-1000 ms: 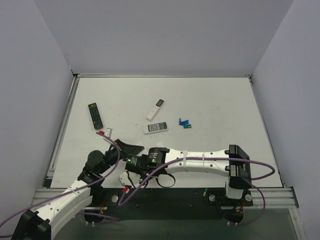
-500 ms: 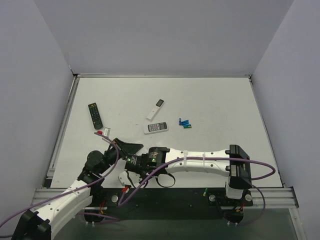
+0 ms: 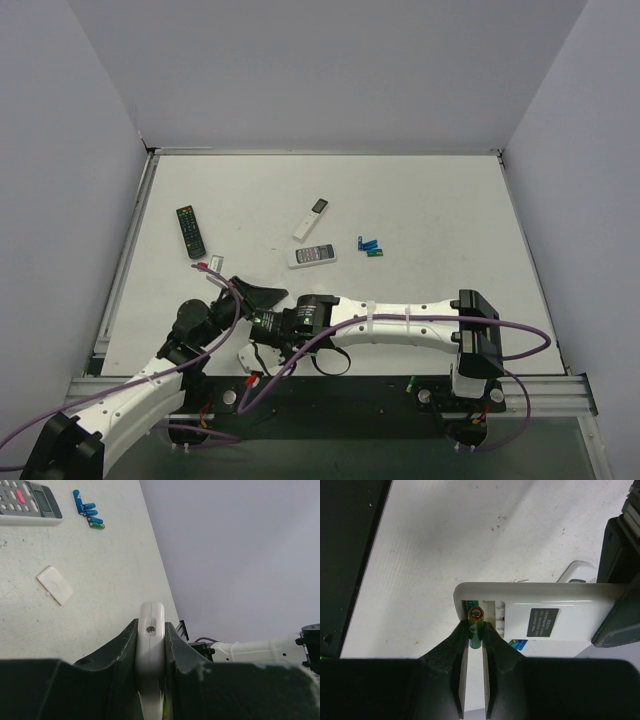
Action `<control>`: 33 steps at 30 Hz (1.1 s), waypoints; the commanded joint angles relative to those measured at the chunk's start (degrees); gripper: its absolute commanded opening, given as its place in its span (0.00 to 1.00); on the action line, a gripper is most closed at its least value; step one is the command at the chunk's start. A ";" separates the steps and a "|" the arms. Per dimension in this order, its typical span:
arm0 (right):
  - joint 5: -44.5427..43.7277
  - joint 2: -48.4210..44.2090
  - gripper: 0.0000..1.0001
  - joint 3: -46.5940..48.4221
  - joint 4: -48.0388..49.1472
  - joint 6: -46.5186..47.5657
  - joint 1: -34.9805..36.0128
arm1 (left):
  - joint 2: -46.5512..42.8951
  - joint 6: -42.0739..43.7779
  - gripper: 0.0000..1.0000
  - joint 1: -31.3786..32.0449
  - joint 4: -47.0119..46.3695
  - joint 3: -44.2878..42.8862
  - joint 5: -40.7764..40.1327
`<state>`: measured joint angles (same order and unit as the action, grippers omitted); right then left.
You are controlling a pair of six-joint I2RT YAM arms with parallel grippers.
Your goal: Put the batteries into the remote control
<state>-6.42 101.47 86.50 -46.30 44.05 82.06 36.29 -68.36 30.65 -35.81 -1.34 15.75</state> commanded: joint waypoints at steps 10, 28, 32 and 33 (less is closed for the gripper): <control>-2.99 -1.10 0.06 2.09 -1.33 0.16 -0.94 | 0.27 -1.16 0.00 0.28 -5.14 1.34 1.04; -2.55 0.66 0.15 3.50 -2.83 0.16 -0.50 | 0.45 -4.76 0.00 0.28 -9.01 3.01 0.16; -3.86 0.83 0.16 3.06 -3.27 0.16 -0.59 | -0.25 -6.96 0.00 0.28 -9.01 4.15 -0.98; -4.04 0.83 0.16 2.97 -3.35 0.24 -0.59 | -0.35 -7.49 0.00 0.28 -8.84 4.42 -1.24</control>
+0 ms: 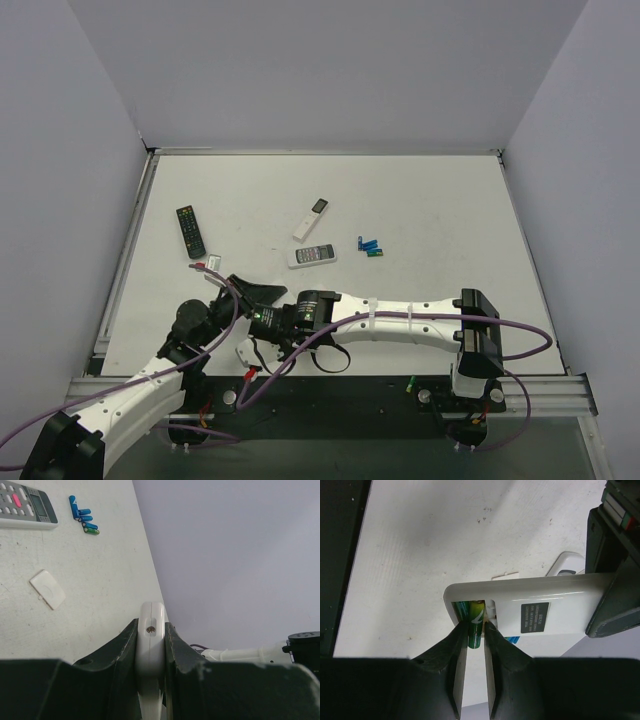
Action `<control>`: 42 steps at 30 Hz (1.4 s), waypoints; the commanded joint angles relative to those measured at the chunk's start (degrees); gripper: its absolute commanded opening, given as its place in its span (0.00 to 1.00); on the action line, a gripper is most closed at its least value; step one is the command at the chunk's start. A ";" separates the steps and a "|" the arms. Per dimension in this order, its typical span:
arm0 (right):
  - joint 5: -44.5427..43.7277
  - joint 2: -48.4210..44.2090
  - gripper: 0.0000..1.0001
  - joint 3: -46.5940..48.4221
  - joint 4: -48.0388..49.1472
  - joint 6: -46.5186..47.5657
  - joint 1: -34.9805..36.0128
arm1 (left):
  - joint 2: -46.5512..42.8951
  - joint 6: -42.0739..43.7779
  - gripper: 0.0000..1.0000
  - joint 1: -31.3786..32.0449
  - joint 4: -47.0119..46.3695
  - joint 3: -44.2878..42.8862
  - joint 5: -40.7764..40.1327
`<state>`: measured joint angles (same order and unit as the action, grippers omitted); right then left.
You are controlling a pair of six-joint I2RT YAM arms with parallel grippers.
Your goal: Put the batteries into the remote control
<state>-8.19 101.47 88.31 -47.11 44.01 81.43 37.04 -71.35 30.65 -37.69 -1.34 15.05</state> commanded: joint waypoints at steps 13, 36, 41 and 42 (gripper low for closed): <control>-2.63 -0.31 0.19 3.18 -2.72 0.46 0.05 | -3.37 -6.87 0.00 0.28 -6.33 6.88 -3.09; 1.24 -15.06 0.47 3.37 12.64 -17.27 -7.33 | -6.63 -8.63 0.00 0.28 -8.19 8.38 -11.71; 4.31 -26.56 0.47 -10.24 26.44 -28.88 -11.73 | -7.06 -9.50 0.00 0.28 -8.54 8.20 -12.58; 4.41 -28.07 0.46 -12.27 28.81 -30.11 -12.43 | -6.98 -9.59 0.00 0.28 -8.80 8.29 -12.76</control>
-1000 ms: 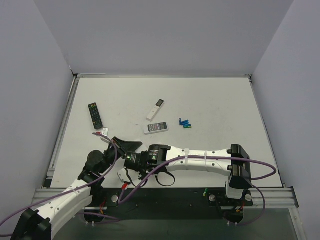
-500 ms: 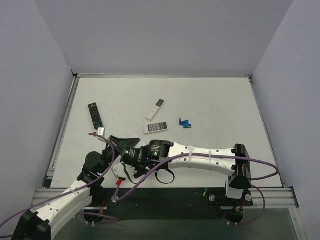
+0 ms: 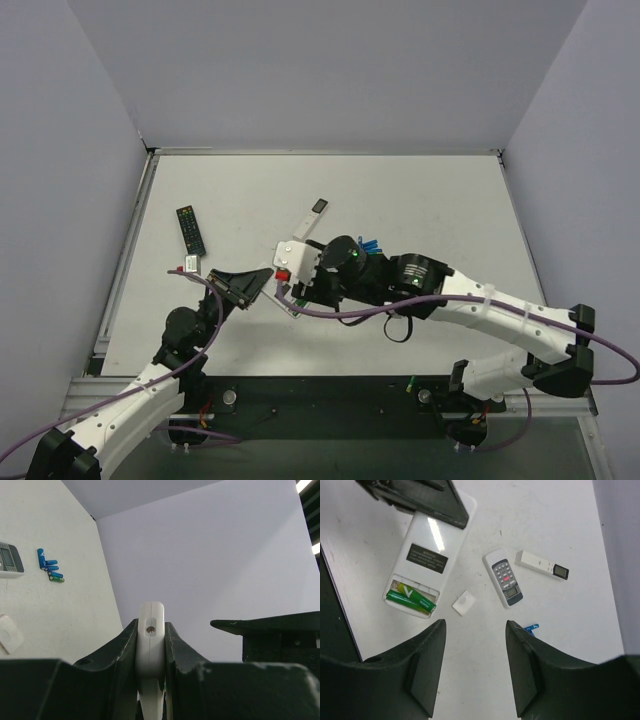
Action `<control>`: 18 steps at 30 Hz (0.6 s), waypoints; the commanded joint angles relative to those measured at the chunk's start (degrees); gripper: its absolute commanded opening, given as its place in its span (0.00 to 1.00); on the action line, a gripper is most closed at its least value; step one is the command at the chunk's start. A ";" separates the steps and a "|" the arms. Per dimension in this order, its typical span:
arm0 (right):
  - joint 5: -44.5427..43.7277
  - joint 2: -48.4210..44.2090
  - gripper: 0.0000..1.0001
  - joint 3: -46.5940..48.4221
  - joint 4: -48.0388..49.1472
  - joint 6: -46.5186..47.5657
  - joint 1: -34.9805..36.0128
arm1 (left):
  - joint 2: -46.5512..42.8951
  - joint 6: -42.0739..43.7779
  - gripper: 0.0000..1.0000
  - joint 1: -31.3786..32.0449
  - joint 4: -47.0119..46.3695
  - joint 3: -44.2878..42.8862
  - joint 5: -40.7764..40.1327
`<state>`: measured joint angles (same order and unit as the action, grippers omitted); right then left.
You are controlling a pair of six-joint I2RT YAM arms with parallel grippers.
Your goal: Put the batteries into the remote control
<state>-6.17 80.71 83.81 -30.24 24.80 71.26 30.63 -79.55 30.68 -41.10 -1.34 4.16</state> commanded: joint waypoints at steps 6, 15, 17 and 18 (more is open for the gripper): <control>8.08 -13.20 0.38 -18.33 23.03 -21.27 -6.66 | -0.66 -1.57 0.00 0.26 -5.57 7.67 -2.23; 17.86 -13.65 0.32 -23.60 29.01 -28.92 -11.32 | -0.66 -1.93 0.00 0.26 -5.48 7.06 -2.06; 19.09 -13.65 0.32 -24.04 29.62 -29.45 -11.67 | -0.57 -1.84 0.00 0.26 -5.39 6.97 -2.06; 19.44 -13.73 0.32 -24.31 29.80 -29.89 -11.85 | -0.57 -1.84 0.00 0.26 -5.31 6.88 -2.14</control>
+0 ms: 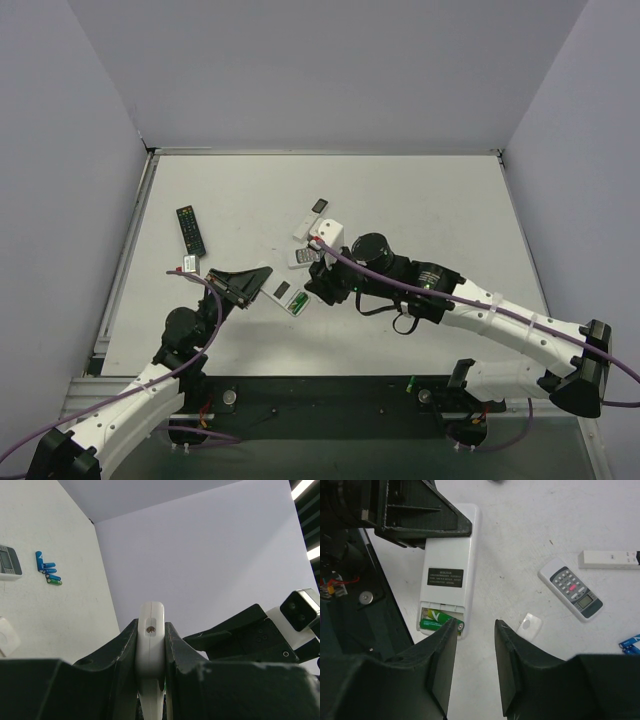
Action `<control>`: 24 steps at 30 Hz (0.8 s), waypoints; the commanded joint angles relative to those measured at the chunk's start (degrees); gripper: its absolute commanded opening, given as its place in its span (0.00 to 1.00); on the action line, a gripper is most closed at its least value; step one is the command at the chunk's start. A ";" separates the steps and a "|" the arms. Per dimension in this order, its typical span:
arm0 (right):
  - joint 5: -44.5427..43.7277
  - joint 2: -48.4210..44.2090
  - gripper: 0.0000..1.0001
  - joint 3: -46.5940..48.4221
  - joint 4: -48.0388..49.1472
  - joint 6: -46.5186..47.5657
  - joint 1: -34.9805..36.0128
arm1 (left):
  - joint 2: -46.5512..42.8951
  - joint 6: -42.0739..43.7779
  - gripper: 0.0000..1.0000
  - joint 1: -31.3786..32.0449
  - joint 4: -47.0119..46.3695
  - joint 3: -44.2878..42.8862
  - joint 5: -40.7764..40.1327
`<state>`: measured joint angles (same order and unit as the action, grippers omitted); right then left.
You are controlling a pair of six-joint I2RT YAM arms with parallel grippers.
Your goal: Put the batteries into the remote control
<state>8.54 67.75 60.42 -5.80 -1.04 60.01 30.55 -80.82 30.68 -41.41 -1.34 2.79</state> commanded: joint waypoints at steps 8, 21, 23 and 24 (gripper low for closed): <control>7.81 -0.51 0.31 -2.33 5.36 -7.22 -2.53 | -0.40 -0.57 0.00 0.26 -5.09 6.79 -0.77; 10.89 0.98 0.26 -2.24 5.01 -8.19 -2.97 | -0.31 -0.57 0.00 0.26 -5.09 6.71 -0.77; 10.98 1.25 0.24 -2.15 5.01 -8.28 -2.97 | -0.49 -0.57 0.00 0.26 -5.00 6.71 -0.77; 10.98 1.42 0.24 -2.07 4.92 -8.19 -3.05 | -0.49 -0.57 0.00 0.26 -4.91 6.71 -0.77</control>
<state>17.72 68.34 57.71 -3.18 -8.60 57.34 30.55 -80.82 30.68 -41.41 -1.34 2.74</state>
